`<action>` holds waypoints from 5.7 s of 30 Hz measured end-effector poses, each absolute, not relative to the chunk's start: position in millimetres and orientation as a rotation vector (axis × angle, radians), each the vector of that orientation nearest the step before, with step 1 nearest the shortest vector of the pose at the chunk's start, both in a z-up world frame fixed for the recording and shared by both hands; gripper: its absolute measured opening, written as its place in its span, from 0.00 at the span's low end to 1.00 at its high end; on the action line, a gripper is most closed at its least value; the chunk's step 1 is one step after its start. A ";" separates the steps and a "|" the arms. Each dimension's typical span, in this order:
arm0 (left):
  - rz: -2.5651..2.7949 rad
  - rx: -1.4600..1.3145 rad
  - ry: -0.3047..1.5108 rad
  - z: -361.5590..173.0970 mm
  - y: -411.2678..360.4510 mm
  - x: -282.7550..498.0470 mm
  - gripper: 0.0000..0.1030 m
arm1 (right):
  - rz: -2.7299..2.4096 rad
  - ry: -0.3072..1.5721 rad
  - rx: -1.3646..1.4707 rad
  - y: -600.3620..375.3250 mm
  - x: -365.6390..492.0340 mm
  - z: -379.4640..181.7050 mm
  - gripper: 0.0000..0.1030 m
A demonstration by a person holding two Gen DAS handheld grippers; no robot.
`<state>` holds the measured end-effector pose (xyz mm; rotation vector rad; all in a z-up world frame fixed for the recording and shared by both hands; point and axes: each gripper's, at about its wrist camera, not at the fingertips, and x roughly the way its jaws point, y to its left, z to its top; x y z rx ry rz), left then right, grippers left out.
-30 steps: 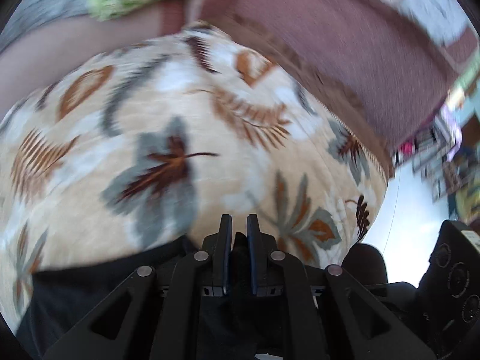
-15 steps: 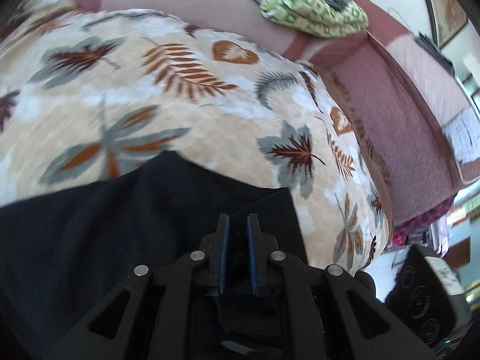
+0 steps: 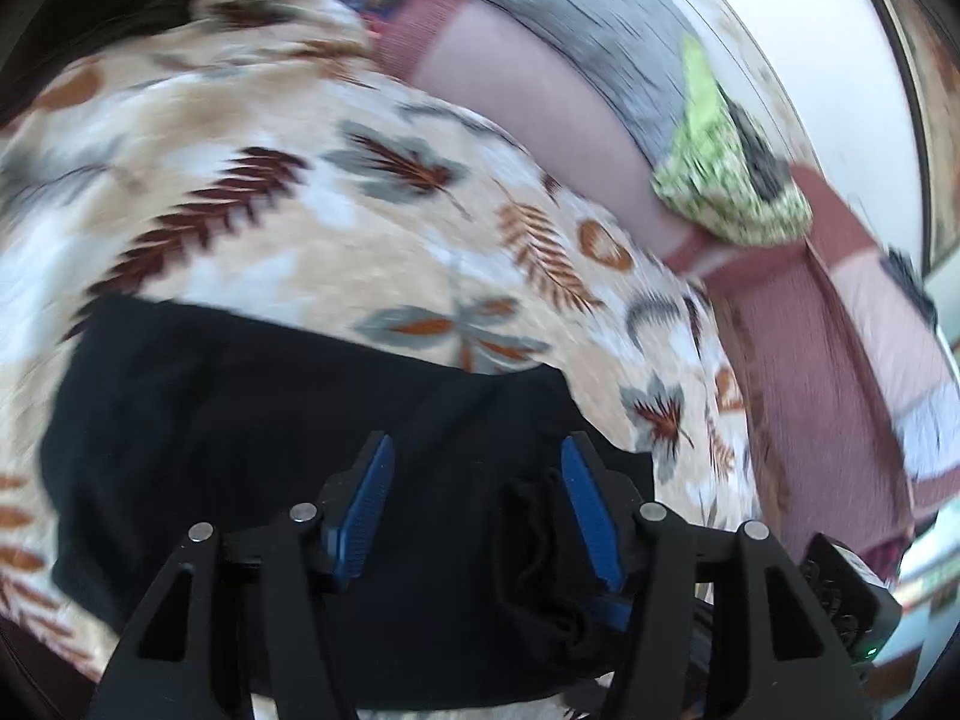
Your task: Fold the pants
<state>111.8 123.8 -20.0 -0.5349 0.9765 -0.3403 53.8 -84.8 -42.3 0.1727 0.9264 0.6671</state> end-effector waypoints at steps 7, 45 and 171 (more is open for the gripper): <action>-0.253 -0.566 0.992 -31.4 150.8 89.0 0.56 | 0.620 0.894 0.214 -114.8 53.8 -15.9 0.63; -0.003 -0.707 0.908 -46.9 271.1 17.1 0.58 | 0.683 1.048 0.104 -44.9 70.0 -33.3 0.46; -0.351 -0.280 1.178 -69.7 21.0 58.5 0.73 | 0.290 0.876 0.507 -249.8 31.7 -62.4 0.19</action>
